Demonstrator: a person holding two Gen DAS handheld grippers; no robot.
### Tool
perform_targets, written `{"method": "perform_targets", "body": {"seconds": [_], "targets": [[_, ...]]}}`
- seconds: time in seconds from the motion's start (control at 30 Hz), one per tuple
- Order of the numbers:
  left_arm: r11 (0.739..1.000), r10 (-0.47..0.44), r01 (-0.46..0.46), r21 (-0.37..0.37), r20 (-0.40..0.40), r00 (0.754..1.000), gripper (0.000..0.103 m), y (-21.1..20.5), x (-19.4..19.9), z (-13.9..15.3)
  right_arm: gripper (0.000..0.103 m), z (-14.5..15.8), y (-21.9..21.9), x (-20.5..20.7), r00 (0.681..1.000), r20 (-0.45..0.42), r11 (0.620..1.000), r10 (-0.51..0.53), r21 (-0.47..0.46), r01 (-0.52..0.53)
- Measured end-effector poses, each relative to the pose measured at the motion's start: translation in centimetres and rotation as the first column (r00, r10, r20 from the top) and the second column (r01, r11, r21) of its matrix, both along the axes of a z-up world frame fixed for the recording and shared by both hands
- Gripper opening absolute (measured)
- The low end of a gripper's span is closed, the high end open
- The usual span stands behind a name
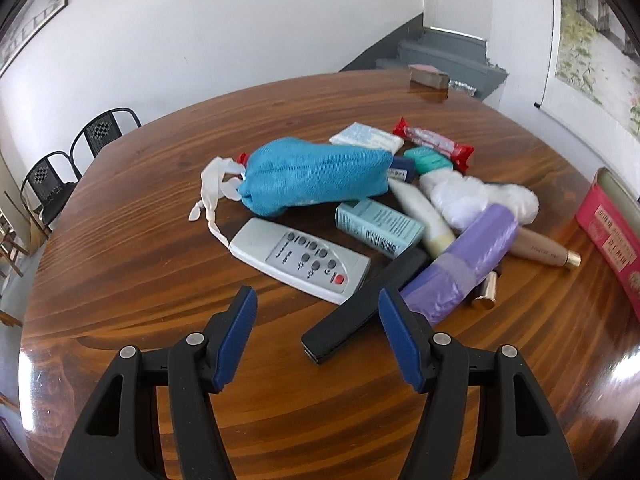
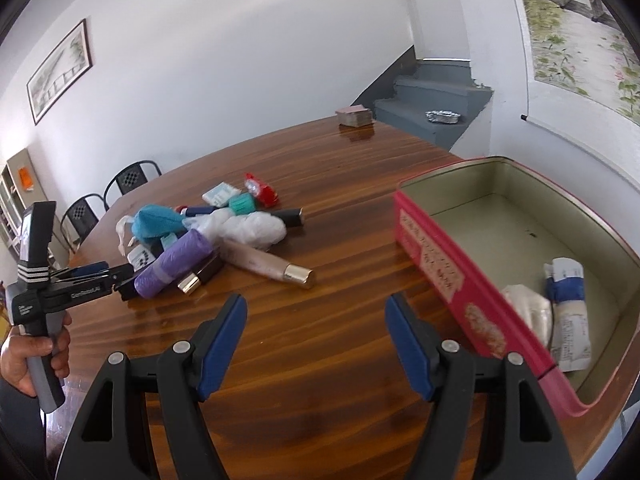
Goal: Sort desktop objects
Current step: 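Grasp the black comb with the left tool while the right tool reaches the beige foundation tube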
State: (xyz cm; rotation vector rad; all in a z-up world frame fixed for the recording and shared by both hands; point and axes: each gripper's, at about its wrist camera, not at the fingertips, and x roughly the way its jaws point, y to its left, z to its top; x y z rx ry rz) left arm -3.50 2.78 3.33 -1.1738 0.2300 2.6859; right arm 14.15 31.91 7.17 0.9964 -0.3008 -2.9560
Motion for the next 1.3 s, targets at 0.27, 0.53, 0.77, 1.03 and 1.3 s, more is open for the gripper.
{"method": "perform_targets", "body": {"seconds": [0.27,0.53,0.77,1.03,1.3], "targets": [[1.000,-0.031,0.031,0.002,0.065,0.997,0.067,0.9,-0.1,-1.7,0.075,-0.4,-0.1,-0.2,1.000,0.012,1.000,0.002,-0.010,-0.002],[0.988,-0.153,0.152,0.017,0.106,0.983,0.067,3.3,2.1,-2.2,0.075,-0.6,0.3,-0.2,1.000,0.015,1.000,-0.006,-0.025,0.006],[0.967,-0.253,0.250,0.049,0.081,0.964,0.067,5.2,4.2,-1.0,0.075,-0.8,0.3,-0.2,1.000,0.016,1.000,-0.003,-0.031,0.004],[0.984,-0.179,0.179,0.006,0.064,0.982,0.067,4.2,2.7,-1.5,0.075,-0.8,0.4,-0.1,1.000,0.015,1.000,-0.001,-0.030,0.002],[0.986,-0.159,0.162,-0.039,0.067,0.985,0.067,3.3,2.6,-2.3,0.075,-0.8,-0.1,-0.4,1.000,0.024,1.000,0.016,-0.023,-0.016]]}}
